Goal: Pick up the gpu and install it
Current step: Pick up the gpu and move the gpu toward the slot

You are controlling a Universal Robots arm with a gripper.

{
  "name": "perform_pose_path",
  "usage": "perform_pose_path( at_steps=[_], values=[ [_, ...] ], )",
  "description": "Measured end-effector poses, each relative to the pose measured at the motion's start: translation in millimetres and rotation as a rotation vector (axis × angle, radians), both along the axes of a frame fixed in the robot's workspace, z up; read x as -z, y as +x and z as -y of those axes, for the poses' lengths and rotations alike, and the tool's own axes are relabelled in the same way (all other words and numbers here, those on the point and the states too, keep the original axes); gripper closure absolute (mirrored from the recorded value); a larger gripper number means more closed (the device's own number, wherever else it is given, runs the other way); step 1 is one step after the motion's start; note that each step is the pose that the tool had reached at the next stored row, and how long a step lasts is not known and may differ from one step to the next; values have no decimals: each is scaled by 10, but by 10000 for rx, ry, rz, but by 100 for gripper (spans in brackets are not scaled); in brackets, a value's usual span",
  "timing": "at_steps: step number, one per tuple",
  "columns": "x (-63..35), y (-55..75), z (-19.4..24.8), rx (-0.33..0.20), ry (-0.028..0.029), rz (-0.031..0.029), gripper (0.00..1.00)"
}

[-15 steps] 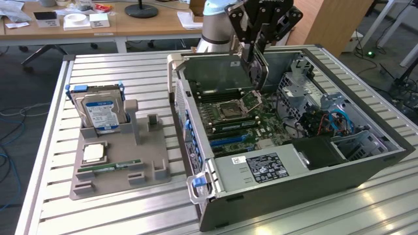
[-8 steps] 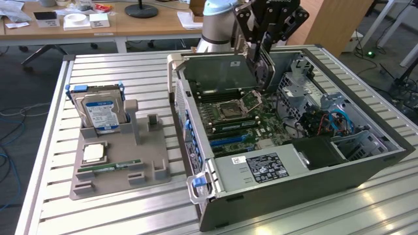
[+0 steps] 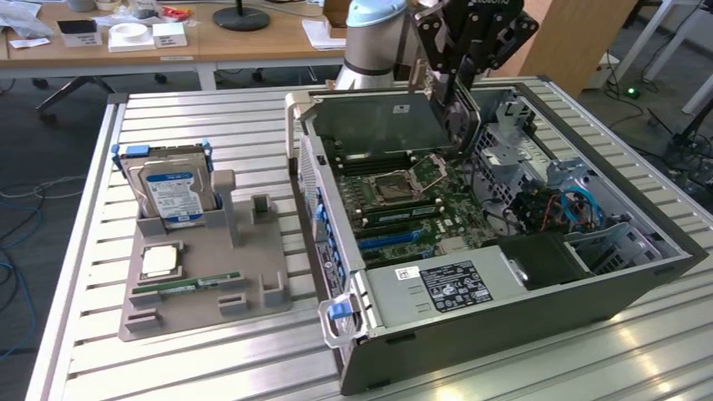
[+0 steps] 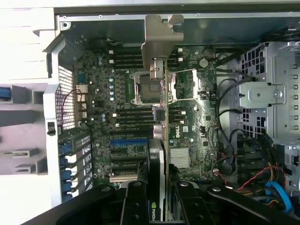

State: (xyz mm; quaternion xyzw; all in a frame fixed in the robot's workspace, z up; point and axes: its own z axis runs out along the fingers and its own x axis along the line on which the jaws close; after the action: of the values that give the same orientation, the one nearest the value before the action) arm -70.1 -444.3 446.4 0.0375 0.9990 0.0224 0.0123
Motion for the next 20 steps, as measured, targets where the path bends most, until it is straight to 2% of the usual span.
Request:
perform_pose_path(
  at_steps=[13, 20],
  values=[
    [2, 155, 0, 0, 0, 0, 73],
    [2, 159, 0, 0, 1, 0, 73]
  ],
)
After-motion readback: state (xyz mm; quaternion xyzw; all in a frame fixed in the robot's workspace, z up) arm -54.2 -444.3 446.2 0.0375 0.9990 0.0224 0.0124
